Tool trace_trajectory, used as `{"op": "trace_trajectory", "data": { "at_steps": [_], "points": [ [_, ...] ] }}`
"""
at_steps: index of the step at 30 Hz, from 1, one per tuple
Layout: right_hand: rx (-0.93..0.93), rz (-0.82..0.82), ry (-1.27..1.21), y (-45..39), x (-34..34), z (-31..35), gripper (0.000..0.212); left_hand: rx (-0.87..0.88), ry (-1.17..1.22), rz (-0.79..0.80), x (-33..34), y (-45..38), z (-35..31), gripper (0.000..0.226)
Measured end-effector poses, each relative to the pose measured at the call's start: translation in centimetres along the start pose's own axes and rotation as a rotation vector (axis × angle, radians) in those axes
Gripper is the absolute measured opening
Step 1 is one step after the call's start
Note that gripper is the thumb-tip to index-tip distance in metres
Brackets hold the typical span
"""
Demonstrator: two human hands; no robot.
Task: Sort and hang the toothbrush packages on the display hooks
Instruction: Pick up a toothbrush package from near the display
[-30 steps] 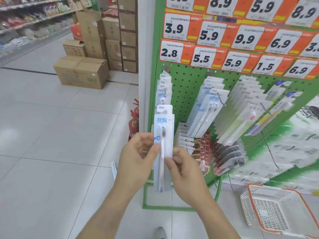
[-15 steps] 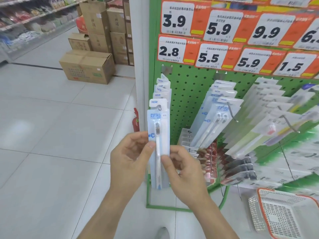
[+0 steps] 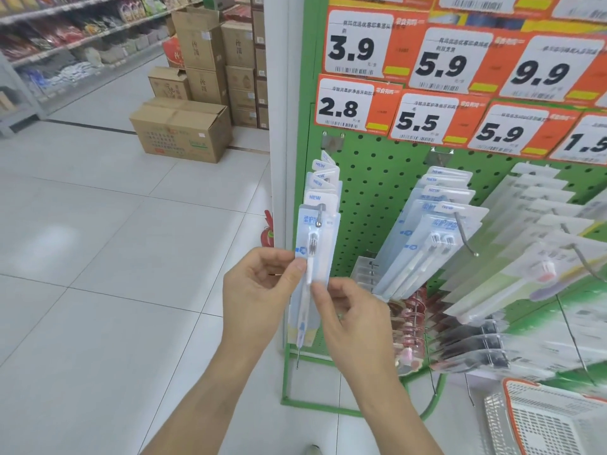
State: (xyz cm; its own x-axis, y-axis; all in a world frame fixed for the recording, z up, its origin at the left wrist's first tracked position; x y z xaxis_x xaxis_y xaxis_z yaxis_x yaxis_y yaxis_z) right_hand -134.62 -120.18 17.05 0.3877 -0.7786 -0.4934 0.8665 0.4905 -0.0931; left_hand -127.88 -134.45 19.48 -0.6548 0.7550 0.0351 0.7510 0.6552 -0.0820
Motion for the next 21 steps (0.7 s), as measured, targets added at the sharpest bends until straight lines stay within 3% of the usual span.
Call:
{"op": "trace_trajectory", "data": {
  "at_steps": [3,6,8,12,16,18,21],
  "points": [
    [0.020,-0.083,0.047,0.4,-0.2,-0.7,0.026,-0.005,-0.029,0.007,-0.1,-0.5,0.3,0.010],
    [-0.004,-0.164,0.054,1.2,-0.6,-1.2,0.009,0.023,-0.048,0.038,-0.5,-0.9,1.1,0.010],
    [-0.003,-0.147,0.057,1.9,-0.1,-1.7,0.012,0.020,-0.056,0.047,-1.0,-0.9,2.3,0.009],
    [0.022,-0.024,-0.052,4.0,4.2,-1.8,0.015,-0.084,-0.056,0.103,-3.7,-1.4,6.2,0.007],
    [0.082,0.083,-0.049,4.2,11.6,-1.5,0.015,-0.296,-0.111,0.387,-7.6,-3.3,12.3,0.011],
    [0.131,0.212,-0.015,3.5,16.2,-1.3,0.012,-0.423,-0.166,0.485,-11.1,-3.7,15.9,0.013],
    [0.180,0.387,0.058,2.0,22.7,-1.0,0.008,-0.604,-0.216,0.499,-17.8,-4.5,21.2,0.014]
  ]
}}
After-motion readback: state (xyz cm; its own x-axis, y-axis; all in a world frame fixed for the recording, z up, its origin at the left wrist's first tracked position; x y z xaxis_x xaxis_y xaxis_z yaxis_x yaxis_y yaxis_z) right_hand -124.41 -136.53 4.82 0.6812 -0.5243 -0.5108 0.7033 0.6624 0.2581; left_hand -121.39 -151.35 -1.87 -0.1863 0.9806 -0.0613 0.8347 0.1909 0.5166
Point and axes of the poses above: each hand's wrist, its own y-axis away from the middle knuckle, its own x-axis out of the palm, z = x × y, the point moved 5 cm from there along -y, towards the middle knuckle, and after that the axes turned 8 degrees about z, right-handed, at the moved point
